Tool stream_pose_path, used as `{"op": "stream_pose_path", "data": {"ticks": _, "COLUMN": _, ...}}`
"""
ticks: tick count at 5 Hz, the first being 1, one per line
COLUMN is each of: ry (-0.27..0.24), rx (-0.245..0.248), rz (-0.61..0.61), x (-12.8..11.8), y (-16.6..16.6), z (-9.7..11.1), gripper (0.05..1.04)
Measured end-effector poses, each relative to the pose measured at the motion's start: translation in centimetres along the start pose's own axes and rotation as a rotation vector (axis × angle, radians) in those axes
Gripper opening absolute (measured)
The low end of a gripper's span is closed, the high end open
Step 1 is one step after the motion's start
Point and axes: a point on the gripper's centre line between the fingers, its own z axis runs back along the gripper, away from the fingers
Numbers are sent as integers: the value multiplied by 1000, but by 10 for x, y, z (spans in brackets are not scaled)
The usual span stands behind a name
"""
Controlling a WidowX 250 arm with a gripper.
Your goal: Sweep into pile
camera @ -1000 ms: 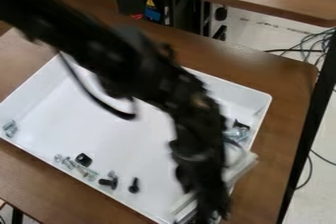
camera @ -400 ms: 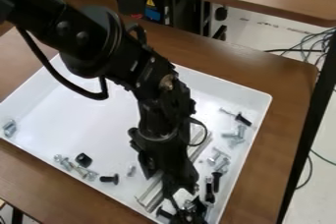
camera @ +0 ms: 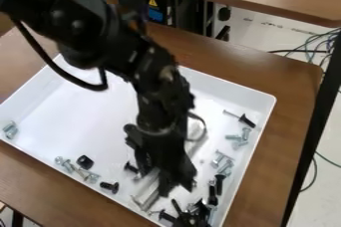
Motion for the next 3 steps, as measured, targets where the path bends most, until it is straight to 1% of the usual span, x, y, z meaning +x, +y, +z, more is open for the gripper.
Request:
{"op": "stream_pose_path", "data": {"ticks": 1, "ry": -3, "rx": -2, "rz": 48, "x": 1, "y": 12, "z": 4, "gripper": 353}}
{"op": "stream_pose_path", "data": {"ticks": 2, "ry": -29, "rx": -2, "rz": 111, "x": 7, "y": 35, "z": 17, "gripper": 353}}
{"op": "stream_pose_path", "data": {"ticks": 3, "ry": -48, "rx": 13, "rz": 231, "x": 7, "y": 82, "z": 18, "gripper": 353}}
